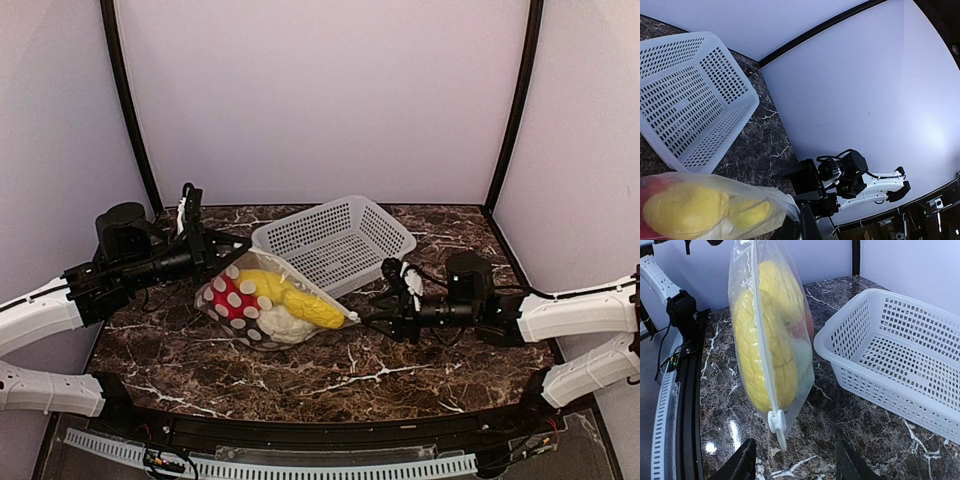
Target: Open the zip-top bag and remove the fake food
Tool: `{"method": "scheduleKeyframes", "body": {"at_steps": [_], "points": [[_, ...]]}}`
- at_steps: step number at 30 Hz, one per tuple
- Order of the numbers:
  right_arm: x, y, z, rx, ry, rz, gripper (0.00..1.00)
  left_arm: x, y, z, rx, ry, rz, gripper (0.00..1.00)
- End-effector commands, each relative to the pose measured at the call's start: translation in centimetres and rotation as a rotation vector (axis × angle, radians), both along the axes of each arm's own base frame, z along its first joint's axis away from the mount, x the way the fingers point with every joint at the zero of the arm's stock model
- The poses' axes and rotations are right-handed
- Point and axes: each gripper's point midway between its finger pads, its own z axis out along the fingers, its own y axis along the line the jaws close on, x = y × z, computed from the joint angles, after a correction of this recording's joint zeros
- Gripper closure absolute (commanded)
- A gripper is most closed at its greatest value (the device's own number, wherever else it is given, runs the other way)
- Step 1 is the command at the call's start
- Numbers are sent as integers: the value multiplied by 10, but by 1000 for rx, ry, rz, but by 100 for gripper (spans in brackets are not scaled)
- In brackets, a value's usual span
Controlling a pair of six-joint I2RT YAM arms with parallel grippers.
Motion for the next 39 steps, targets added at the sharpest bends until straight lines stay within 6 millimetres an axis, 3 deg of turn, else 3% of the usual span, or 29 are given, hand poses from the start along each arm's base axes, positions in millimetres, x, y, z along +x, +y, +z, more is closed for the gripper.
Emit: {"method": "scheduleKeyframes", "body": {"at_steps": [1, 19, 31, 39], "points": [[4, 15, 11, 56, -42, 39, 54, -9, 3, 32, -81, -111, -33, 99], [-1, 30, -6, 13, -8, 108, 83, -9, 5, 30, -80, -110, -32, 99], [2, 32, -17, -15, -25, 100, 75, -10, 3, 32, -93, -113, -47, 99], [0, 35, -21, -33, -31, 119, 75, -10, 2, 31, -95, -109, -50, 99]]}}
